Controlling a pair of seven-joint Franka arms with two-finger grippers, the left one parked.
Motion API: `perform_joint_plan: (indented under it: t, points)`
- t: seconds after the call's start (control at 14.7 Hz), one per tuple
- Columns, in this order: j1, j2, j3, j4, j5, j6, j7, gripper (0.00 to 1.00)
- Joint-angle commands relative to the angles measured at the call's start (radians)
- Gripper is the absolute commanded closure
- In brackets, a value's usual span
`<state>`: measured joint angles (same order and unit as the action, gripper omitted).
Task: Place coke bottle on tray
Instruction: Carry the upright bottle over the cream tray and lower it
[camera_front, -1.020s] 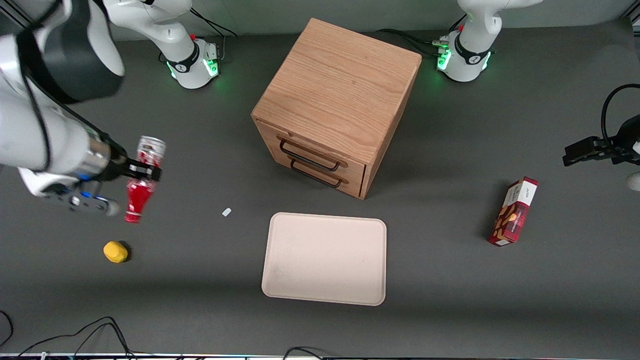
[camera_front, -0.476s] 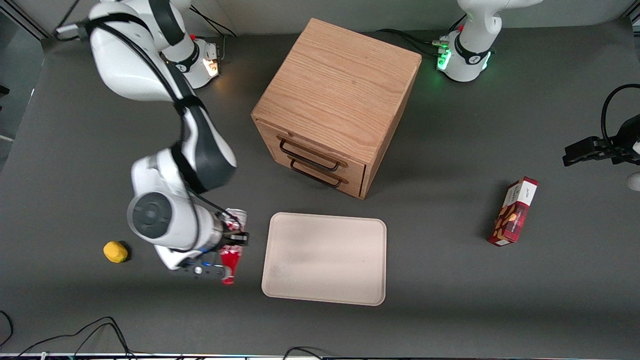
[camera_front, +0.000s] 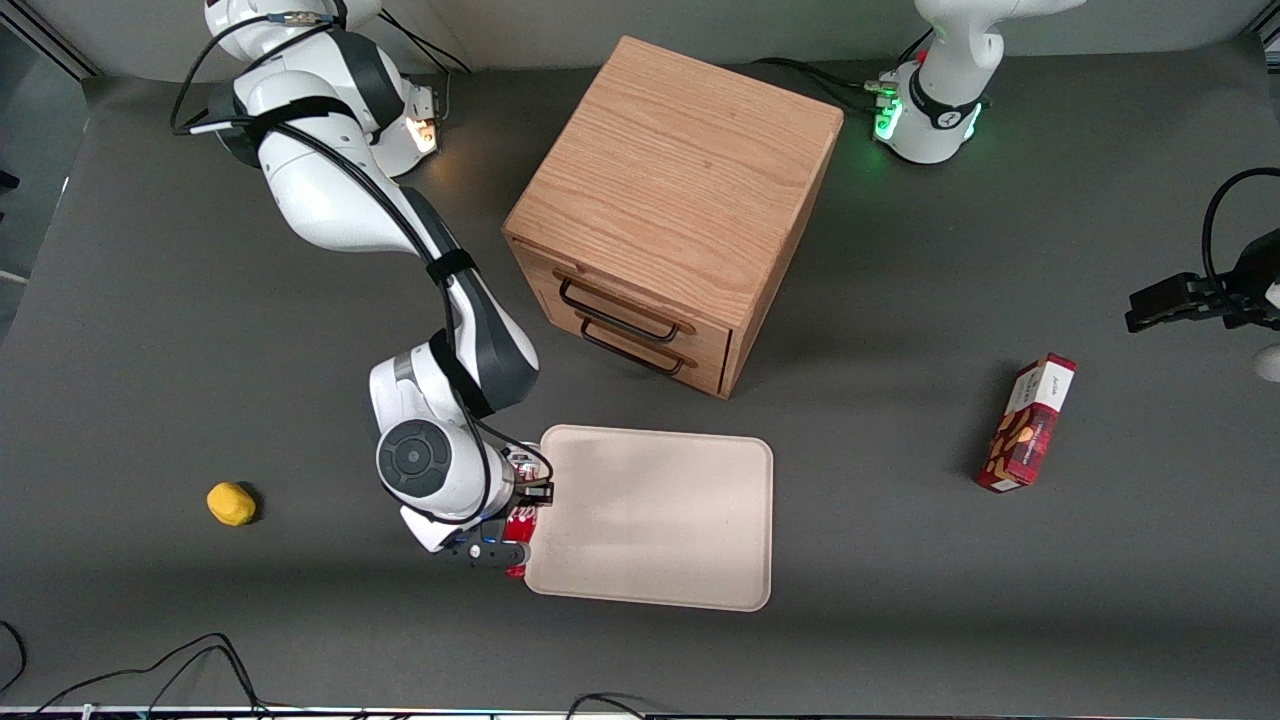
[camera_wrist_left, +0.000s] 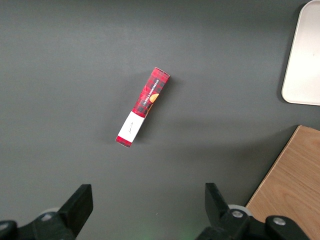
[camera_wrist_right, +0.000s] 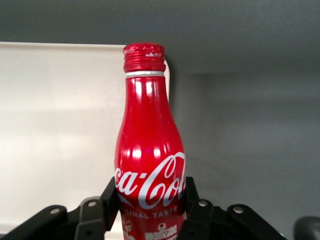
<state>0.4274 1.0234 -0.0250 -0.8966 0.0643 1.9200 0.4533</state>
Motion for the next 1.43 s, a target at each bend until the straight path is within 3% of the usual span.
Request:
perform_joint_plan:
  t: [0.0, 0.88, 1.02, 1.09, 1.22, 1.29, 1.36]
  points:
    - [0.028, 0.067, -0.012, 0.054, 0.023, 0.04, 0.027, 1.0]
    - [0.03, 0.107, -0.012, 0.038, 0.023, 0.091, 0.05, 1.0]
    - [0.033, 0.107, -0.012, 0.035, 0.023, 0.091, 0.051, 0.96]
    - [0.033, 0.106, -0.012, 0.028, 0.023, 0.091, 0.053, 0.91]
    - [0.033, 0.106, -0.012, 0.028, 0.022, 0.091, 0.054, 0.62]
    - [0.033, 0.106, -0.012, 0.027, 0.022, 0.091, 0.054, 0.6]
    - [0.033, 0.106, -0.013, 0.027, 0.022, 0.091, 0.054, 0.46]
